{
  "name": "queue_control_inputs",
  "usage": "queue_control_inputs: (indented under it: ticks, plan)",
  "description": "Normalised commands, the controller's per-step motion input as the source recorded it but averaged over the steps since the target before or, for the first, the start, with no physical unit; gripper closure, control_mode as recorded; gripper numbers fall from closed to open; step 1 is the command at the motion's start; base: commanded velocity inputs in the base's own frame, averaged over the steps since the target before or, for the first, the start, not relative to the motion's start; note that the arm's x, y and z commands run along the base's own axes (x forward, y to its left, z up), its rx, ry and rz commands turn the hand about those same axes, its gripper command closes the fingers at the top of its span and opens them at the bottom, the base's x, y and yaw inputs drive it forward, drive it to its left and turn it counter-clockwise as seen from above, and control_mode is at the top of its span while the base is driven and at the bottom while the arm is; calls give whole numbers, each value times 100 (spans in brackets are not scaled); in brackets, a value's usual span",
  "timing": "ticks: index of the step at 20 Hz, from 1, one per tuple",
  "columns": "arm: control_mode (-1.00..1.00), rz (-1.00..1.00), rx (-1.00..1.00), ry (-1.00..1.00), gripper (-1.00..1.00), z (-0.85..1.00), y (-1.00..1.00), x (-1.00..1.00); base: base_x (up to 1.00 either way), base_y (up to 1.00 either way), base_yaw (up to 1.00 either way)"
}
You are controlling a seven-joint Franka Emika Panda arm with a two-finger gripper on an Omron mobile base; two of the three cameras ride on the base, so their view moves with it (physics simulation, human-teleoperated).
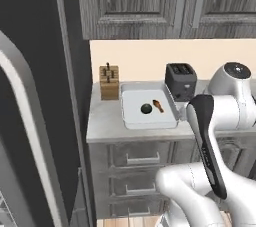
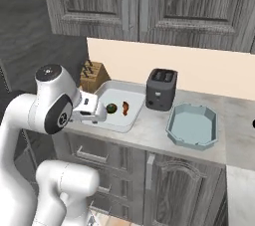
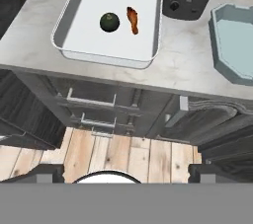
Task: Place one squash and one chicken drumstick in each tupperware on the nearby counter, to pack two identical lunches.
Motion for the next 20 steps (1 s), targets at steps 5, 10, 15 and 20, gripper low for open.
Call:
queue_control_inputs:
  ticks: [5, 10, 15, 20]
  plan:
    - [100, 0, 0, 0, -100, 0, 0, 0, -100, 0, 17]
    - [100, 0, 0, 0, -100, 0, 0, 0, -71, 38, 11]
    - [100, 0, 0, 0, -100, 0, 0, 0, -18, 79, 7]
    - [100, 0, 0, 0, -100, 0, 0, 0, -22, 86, 8]
